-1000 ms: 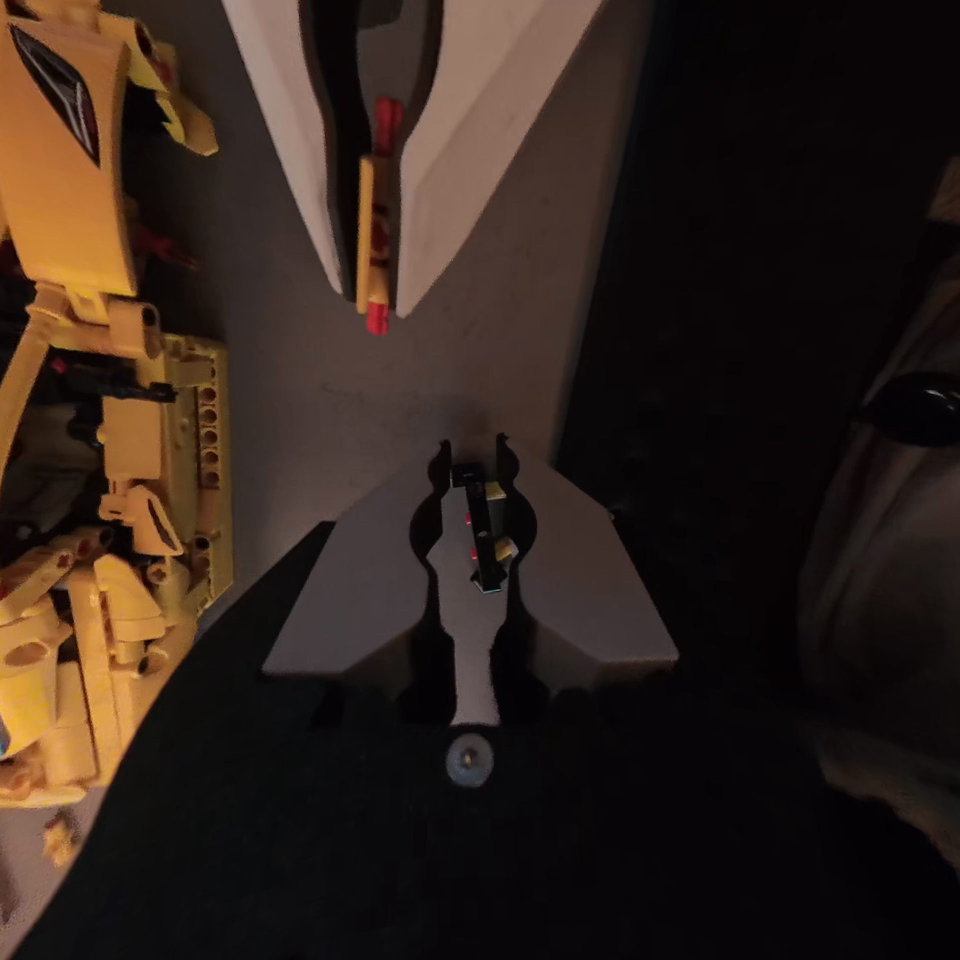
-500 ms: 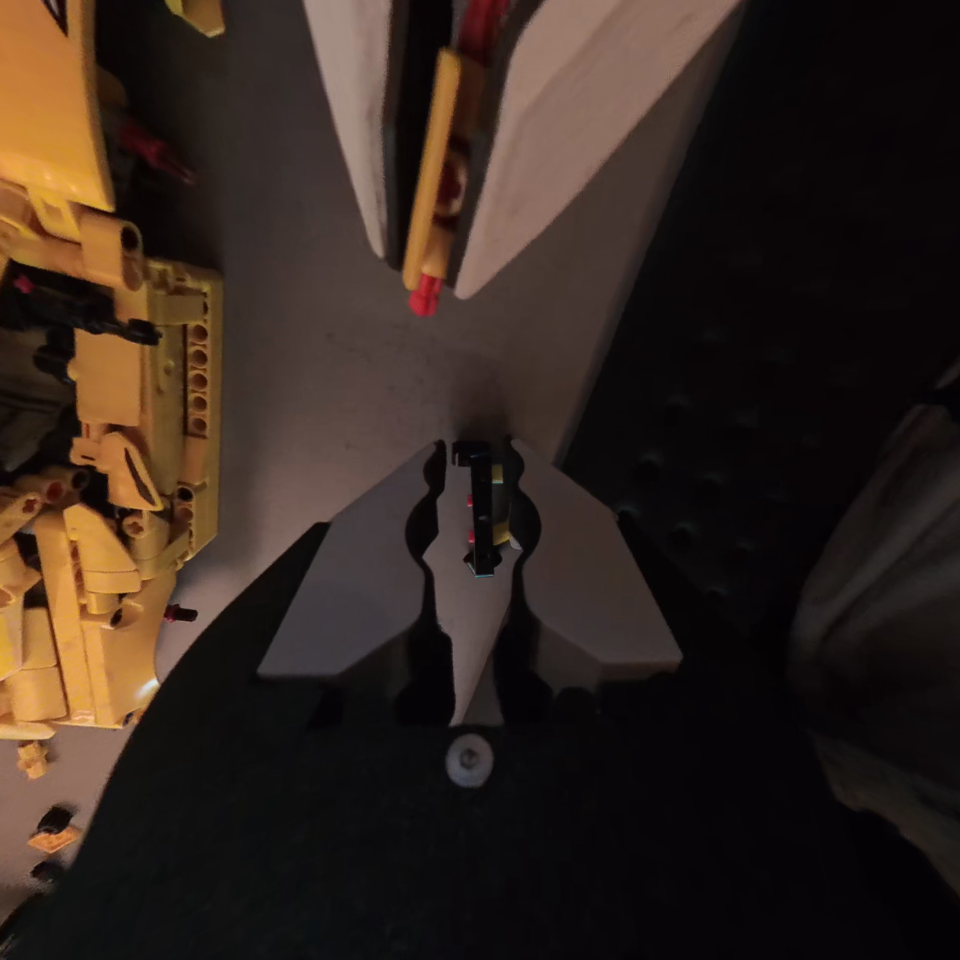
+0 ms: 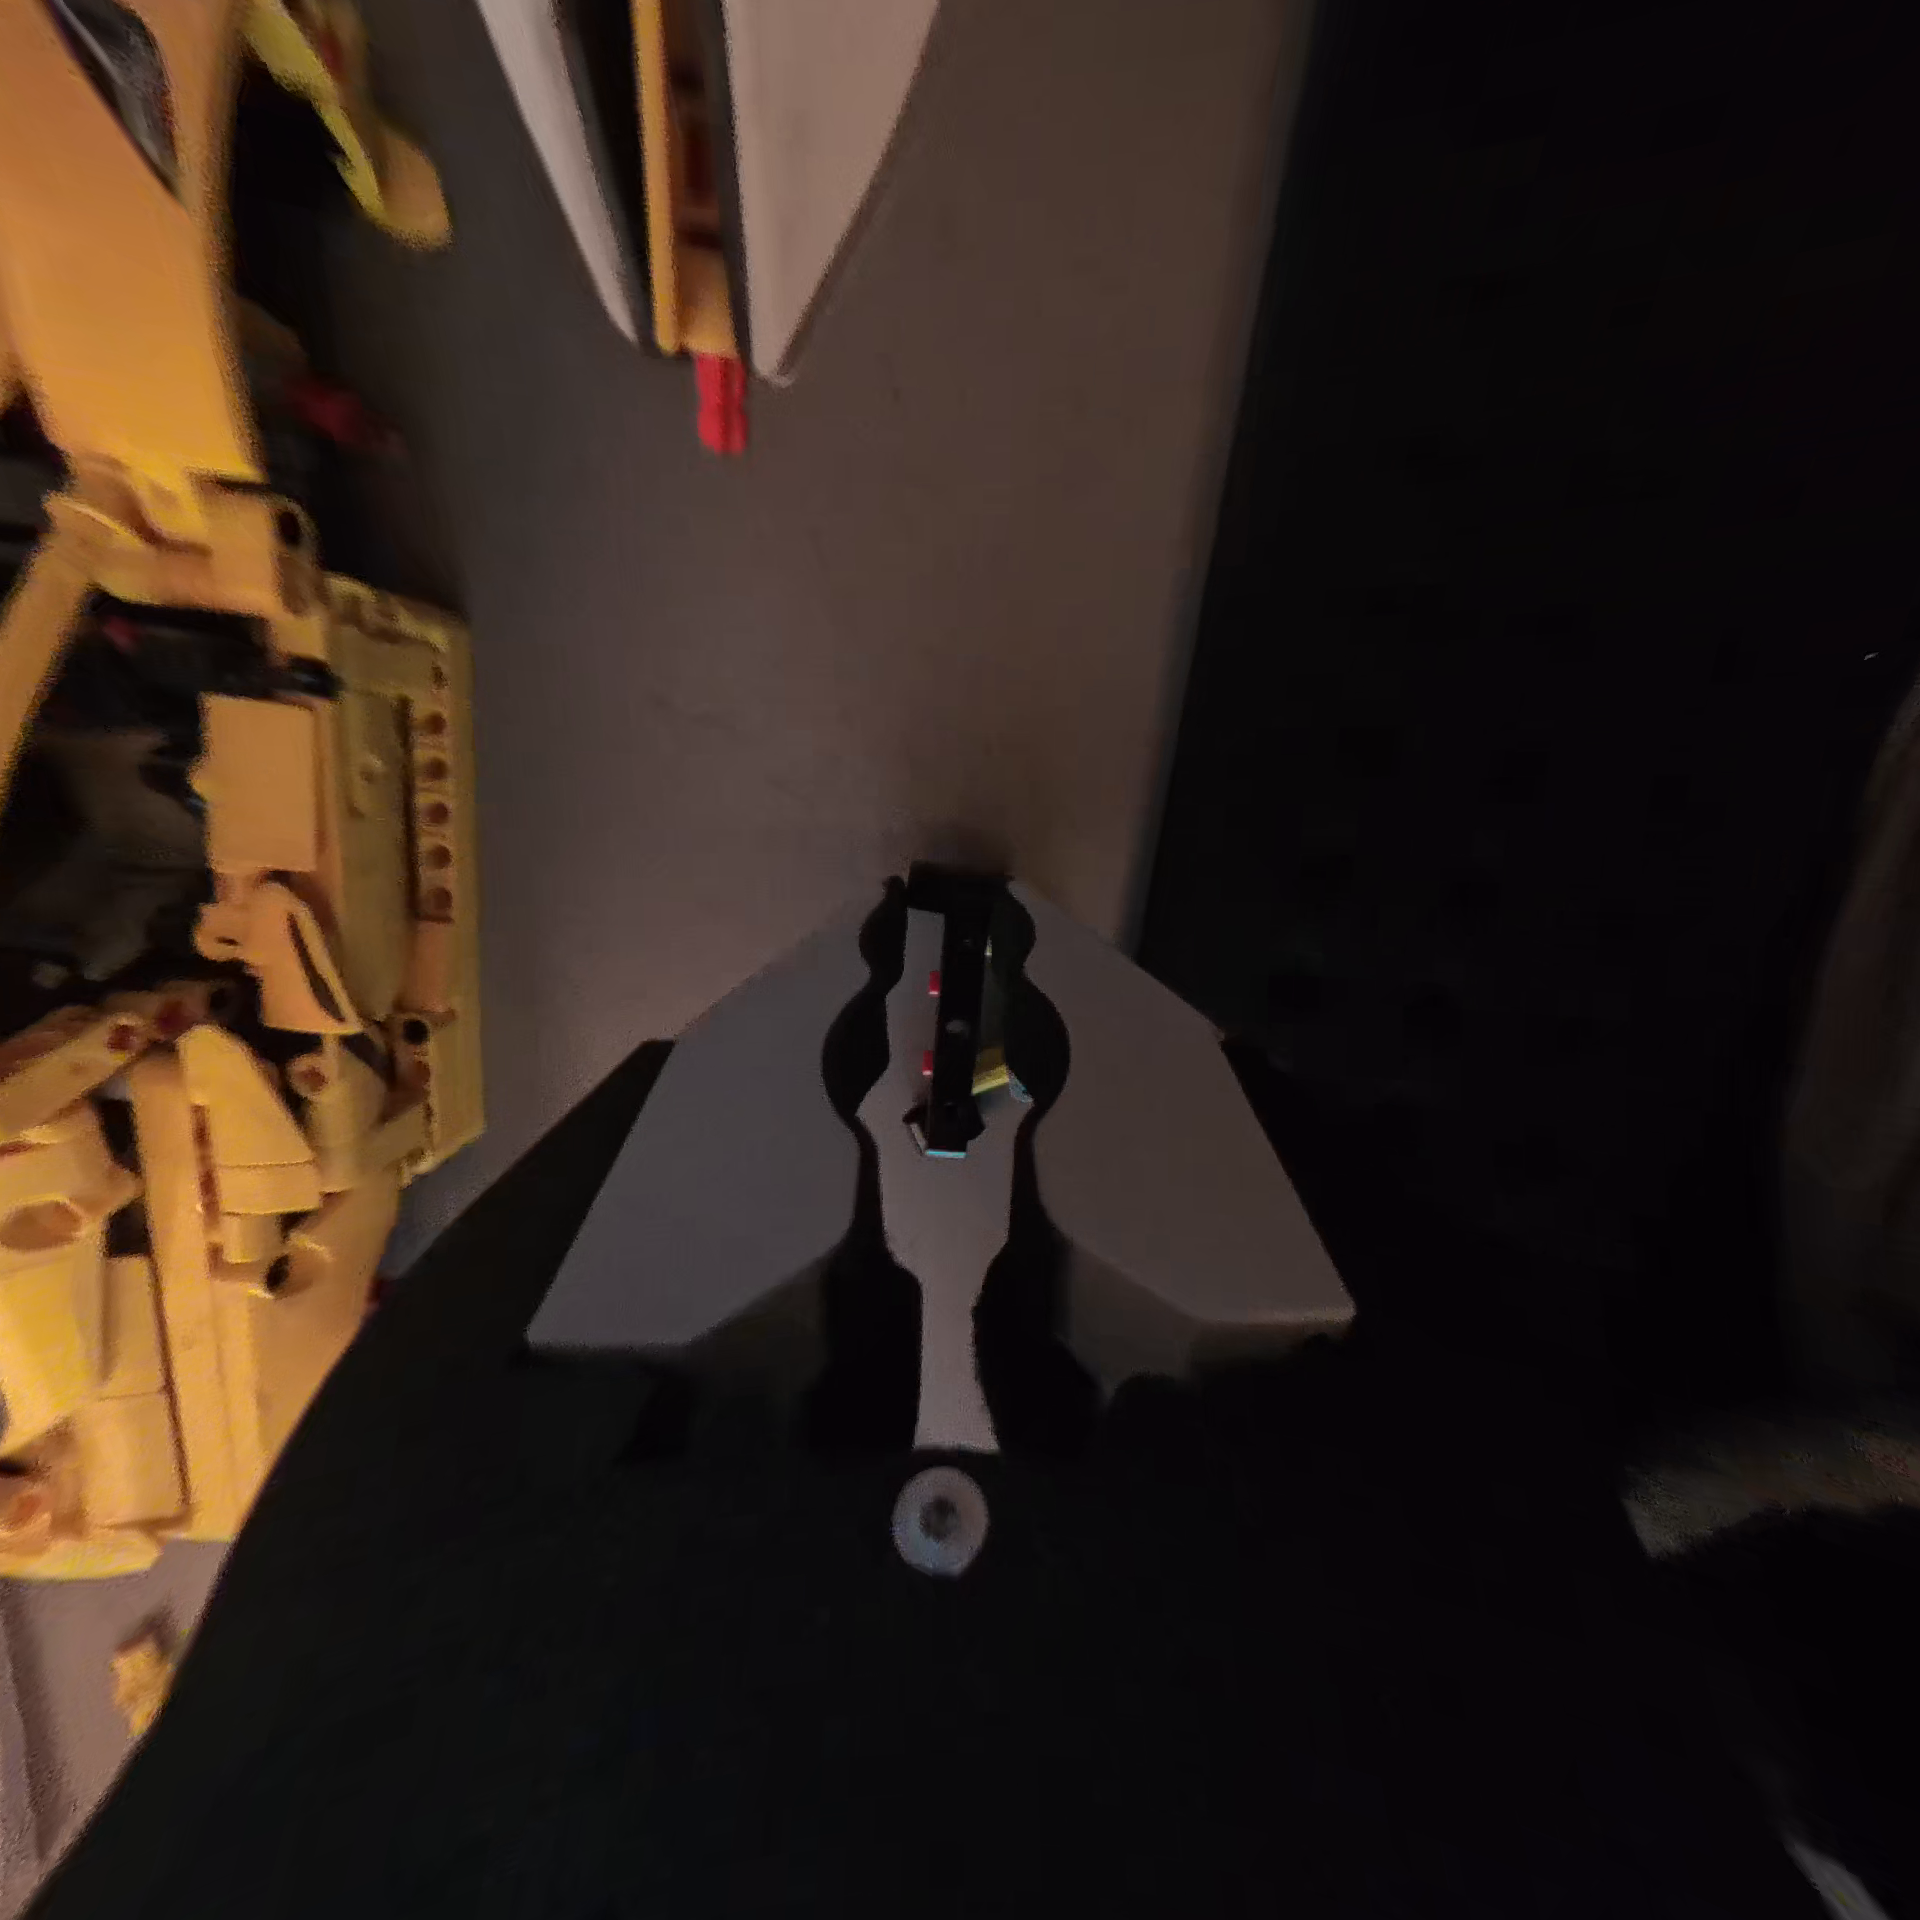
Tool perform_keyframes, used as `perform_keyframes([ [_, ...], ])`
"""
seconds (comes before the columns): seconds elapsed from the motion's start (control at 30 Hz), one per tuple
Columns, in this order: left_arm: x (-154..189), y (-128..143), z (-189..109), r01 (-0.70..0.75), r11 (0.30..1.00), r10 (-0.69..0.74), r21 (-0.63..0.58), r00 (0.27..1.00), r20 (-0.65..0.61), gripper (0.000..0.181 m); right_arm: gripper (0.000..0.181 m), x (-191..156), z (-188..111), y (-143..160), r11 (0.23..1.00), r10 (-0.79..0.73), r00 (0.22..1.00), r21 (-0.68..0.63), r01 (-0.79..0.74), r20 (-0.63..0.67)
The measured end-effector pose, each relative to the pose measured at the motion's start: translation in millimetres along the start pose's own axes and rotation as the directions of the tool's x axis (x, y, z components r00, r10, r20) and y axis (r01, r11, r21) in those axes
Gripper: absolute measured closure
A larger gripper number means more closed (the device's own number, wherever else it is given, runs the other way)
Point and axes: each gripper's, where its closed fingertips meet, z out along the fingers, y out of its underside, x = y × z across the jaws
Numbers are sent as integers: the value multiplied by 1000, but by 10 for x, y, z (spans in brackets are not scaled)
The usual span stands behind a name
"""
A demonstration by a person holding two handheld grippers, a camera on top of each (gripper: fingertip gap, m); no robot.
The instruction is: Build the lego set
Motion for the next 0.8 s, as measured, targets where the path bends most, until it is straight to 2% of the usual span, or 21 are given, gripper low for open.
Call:
perform_keyframes([
  [0.07,-92,-162,-142,-18,982,11,189,999,39,166,175,-24,22,24,1000,1,1000,-13,-1,8],
  [0.17,-263,-361,-414,-14,896,-29,445,996,88,166,175,-64,75,-14,1000,-20,1000,-17,20,-3],
  [0.3,-336,-380,-451,-44,843,-31,536,991,130,166,175,-35,128,-206,996,-75,993,39,79,-86],
  [0.47,-249,-406,-371,-50,826,-3,562,996,92,166,175,13,214,-90,998,-70,994,-9,70,-83],
  [0.7,-251,-393,-366,-96,842,23,530,989,143,166,175,-43,287,-23,994,-98,994,-45,96,-44],
  [0.8,-253,-377,-340,-118,858,40,499,986,164,166,175,-29,304,-5,988,-143,987,-63,139,-66],
])
